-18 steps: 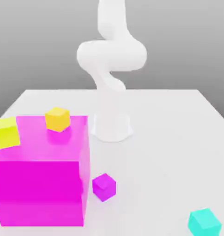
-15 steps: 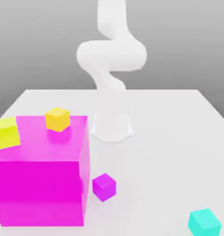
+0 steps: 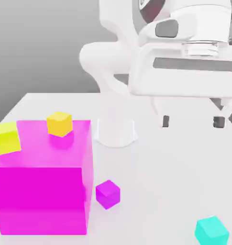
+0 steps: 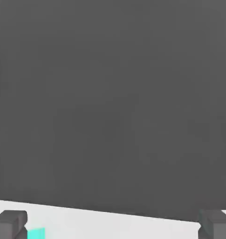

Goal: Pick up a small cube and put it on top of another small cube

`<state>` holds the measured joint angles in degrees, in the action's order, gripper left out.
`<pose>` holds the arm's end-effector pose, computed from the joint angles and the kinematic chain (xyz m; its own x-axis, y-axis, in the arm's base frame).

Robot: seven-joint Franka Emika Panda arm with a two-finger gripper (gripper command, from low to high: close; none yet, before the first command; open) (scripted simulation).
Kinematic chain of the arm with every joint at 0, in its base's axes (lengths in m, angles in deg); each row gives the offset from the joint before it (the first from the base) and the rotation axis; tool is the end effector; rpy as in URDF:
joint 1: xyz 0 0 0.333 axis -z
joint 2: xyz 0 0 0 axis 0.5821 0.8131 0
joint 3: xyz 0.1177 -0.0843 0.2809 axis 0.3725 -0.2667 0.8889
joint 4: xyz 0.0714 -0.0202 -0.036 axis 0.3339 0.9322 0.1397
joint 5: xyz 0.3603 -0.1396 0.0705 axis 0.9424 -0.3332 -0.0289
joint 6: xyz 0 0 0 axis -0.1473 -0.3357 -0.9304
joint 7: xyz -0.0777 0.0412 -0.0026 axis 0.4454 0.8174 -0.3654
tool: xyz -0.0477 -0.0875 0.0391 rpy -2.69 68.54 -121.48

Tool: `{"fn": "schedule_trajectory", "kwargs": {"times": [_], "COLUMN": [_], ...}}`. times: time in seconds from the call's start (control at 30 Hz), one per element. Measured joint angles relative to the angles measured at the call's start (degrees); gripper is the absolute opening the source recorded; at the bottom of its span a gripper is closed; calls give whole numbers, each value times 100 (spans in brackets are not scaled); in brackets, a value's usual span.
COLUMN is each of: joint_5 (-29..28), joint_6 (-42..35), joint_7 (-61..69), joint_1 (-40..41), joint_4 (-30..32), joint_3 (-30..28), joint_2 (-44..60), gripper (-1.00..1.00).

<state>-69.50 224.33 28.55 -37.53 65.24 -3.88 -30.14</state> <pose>0.5131 0.1470 0.4015 0.7700 -0.5875 0.2490 -0.5689 -0.8088 -0.1490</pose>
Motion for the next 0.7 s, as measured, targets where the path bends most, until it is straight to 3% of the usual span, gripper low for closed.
{"fn": "schedule_trajectory", "kwargs": {"times": [0.37, 0.5, 0.53, 0.7], "joint_5": [-296, -589, -660, -659], "joint_6": [646, 1204, 1333, 1339], "joint_7": [-550, -792, -845, -844], "joint_1": [-597, -874, -938, -935], "joint_4": [-47, -198, -235, -235], "joint_3": [206, -67, -145, -143], "joint_2": [2250, 3078, 3248, 3248], "gripper": [0, 0, -100, -100]}}
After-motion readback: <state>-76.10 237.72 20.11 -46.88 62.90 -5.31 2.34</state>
